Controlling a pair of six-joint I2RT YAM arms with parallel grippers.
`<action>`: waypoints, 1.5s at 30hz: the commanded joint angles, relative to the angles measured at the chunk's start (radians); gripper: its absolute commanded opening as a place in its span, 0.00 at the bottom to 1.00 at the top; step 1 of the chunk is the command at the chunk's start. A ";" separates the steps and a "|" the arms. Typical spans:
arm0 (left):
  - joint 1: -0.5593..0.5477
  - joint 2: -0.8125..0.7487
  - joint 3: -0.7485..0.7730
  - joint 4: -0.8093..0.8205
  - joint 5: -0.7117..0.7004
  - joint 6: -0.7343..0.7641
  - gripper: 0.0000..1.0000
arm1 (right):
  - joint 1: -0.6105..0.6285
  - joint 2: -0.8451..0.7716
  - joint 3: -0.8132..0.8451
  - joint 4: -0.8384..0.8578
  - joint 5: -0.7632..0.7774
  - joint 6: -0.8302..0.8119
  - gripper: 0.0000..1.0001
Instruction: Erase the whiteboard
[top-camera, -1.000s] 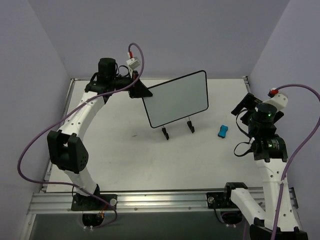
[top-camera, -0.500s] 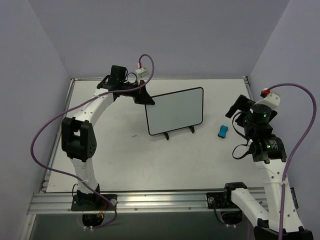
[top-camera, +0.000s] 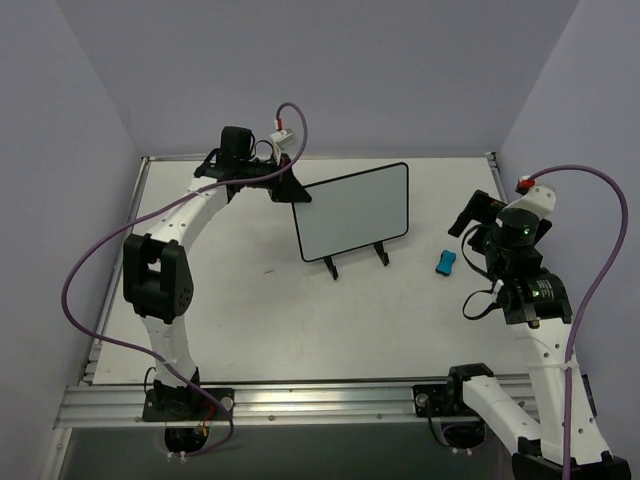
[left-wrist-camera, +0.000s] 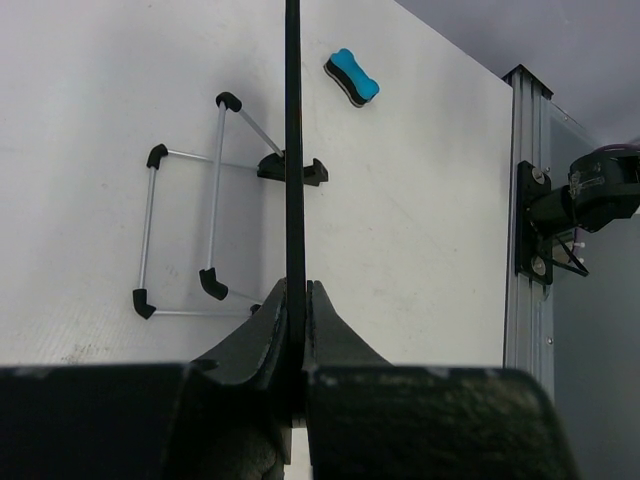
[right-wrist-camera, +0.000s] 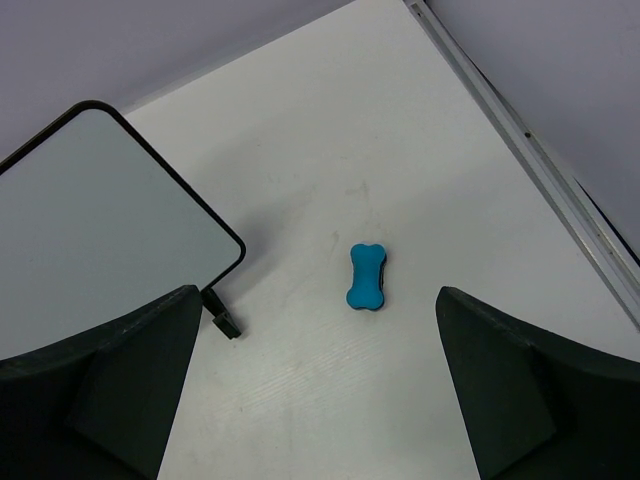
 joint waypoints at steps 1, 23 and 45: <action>-0.002 -0.001 0.022 0.054 0.099 0.017 0.02 | 0.022 -0.010 0.004 -0.001 0.054 -0.017 1.00; 0.013 0.025 -0.088 0.212 0.119 -0.044 0.02 | 0.056 -0.001 -0.002 0.006 0.069 -0.032 1.00; 0.033 0.062 -0.045 0.096 0.082 0.034 0.50 | 0.062 -0.012 -0.017 0.020 0.061 -0.038 1.00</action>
